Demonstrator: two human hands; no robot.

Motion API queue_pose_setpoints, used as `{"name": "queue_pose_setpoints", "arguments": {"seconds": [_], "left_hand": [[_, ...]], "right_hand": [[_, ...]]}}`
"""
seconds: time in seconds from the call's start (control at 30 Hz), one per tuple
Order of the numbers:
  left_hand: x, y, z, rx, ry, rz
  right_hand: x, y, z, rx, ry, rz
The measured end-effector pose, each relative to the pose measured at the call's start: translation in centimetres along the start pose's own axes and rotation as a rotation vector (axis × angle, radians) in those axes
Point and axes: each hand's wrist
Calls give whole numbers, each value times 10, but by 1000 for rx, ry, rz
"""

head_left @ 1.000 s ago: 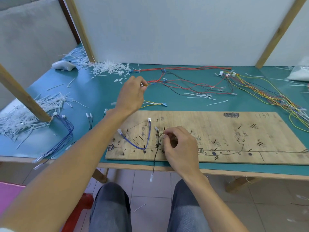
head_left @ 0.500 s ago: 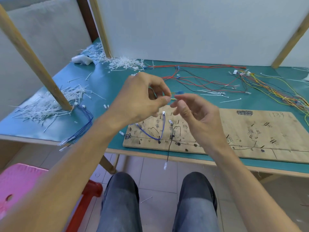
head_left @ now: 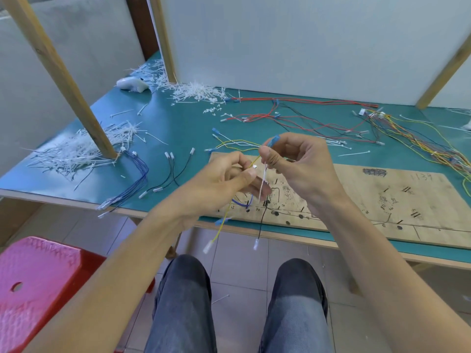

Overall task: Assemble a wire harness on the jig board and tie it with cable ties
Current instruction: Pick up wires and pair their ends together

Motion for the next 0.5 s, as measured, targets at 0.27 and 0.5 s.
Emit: {"name": "queue_pose_setpoints", "arguments": {"seconds": [0.27,0.5], "left_hand": [[17,-45,7,-53,196,108],[41,-84,0,-164,389,-209]], "right_hand": [[-7,31,-29,127,-119,78],[-7,59,-57,221,-201,579]]}}
Point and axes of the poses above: each hand's wrist, its own z-axis away from the middle knuckle, its own x-axis out of the palm, y = z × x, and after that the axes turned 11 degrees about -y, right-handed
